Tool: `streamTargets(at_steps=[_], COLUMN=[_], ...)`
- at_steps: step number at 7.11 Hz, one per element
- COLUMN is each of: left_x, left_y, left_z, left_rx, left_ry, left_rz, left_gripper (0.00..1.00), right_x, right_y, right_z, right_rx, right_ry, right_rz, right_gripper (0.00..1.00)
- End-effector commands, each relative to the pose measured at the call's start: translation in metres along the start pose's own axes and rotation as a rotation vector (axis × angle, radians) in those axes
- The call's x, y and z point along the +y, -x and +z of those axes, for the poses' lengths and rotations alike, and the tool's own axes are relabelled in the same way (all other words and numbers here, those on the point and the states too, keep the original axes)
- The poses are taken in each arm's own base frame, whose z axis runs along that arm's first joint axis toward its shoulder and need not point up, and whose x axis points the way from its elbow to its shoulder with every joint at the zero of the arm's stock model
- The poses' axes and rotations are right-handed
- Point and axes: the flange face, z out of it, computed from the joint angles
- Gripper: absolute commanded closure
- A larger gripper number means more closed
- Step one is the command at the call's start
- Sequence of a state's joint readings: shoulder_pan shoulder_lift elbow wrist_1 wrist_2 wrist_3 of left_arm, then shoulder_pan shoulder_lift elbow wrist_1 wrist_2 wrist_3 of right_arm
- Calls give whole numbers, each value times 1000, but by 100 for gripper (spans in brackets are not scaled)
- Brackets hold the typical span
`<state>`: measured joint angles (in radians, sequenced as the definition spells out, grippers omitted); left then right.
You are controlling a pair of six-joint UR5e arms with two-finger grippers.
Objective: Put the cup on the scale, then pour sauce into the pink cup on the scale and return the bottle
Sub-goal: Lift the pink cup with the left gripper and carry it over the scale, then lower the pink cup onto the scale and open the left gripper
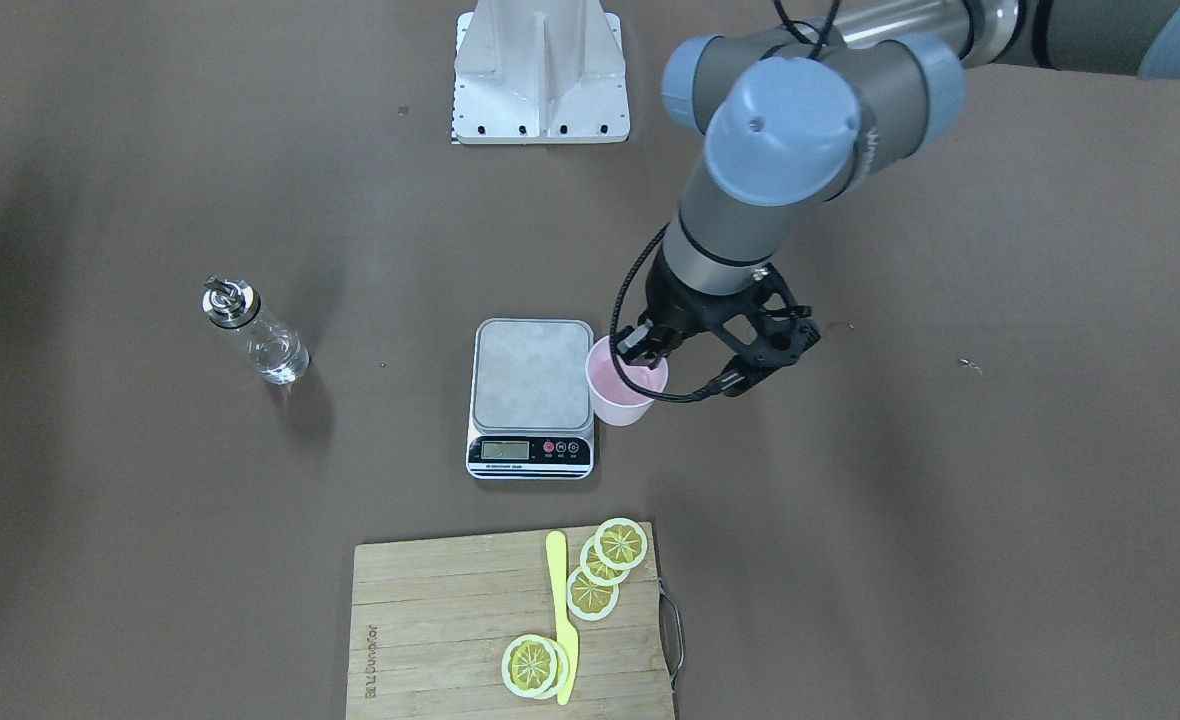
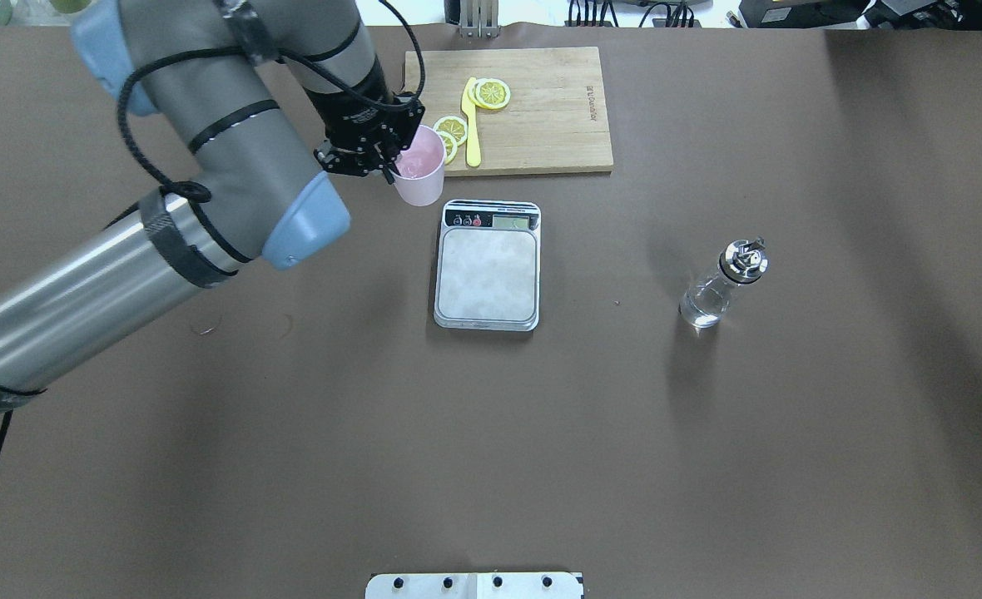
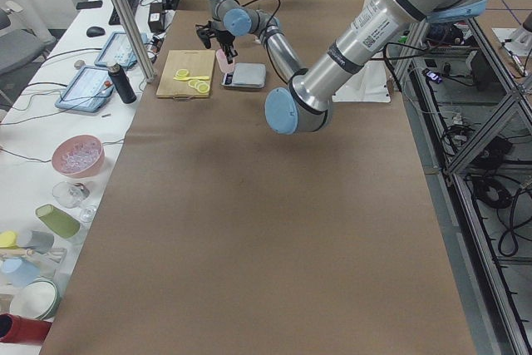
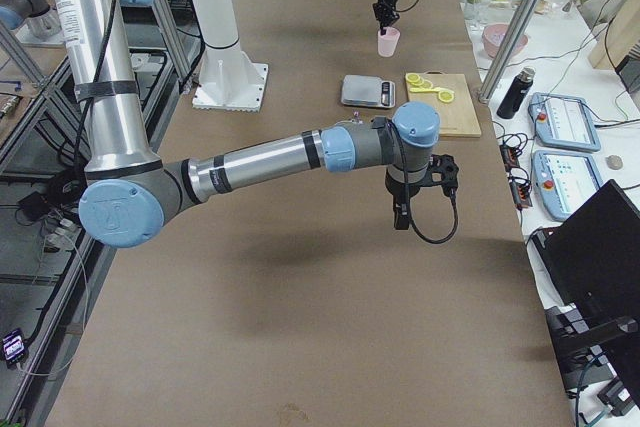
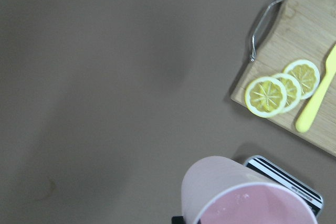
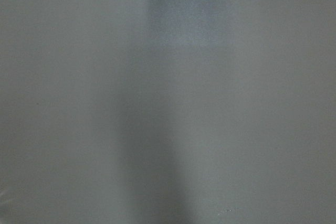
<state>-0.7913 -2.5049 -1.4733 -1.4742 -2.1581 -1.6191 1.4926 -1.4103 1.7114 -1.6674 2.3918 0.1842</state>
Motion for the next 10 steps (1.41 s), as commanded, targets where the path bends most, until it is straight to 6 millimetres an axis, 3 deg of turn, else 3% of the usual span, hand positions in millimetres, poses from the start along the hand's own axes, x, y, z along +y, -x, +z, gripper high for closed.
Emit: streamTargets(at_steps=[1, 3, 5, 8, 9, 10], left_x=[51, 69, 81, 82, 82, 82], left_y=[-37, -32, -27, -24, -18, -15], left_z=[32, 62, 78, 84, 91, 95], left_rx=[-36, -71, -71, -67, -56, -51], left_ry=[-12, 9, 18, 23, 26, 20], left_rz=[-21, -5, 5, 11, 16, -10], left_gripper=[100, 100, 100, 100, 74, 62], right_x=[0, 1, 1, 0, 0, 0], right_y=[1, 2, 2, 3, 3, 6], right_z=[0, -1, -1, -2, -2, -5], right_rx=[2, 1, 1, 2, 2, 1], right_ry=[0, -3, -3, -4, -5, -11], right_rz=[-4, -7, -7, -8, -9, -16], right_gripper=[0, 0, 0, 0, 0, 0])
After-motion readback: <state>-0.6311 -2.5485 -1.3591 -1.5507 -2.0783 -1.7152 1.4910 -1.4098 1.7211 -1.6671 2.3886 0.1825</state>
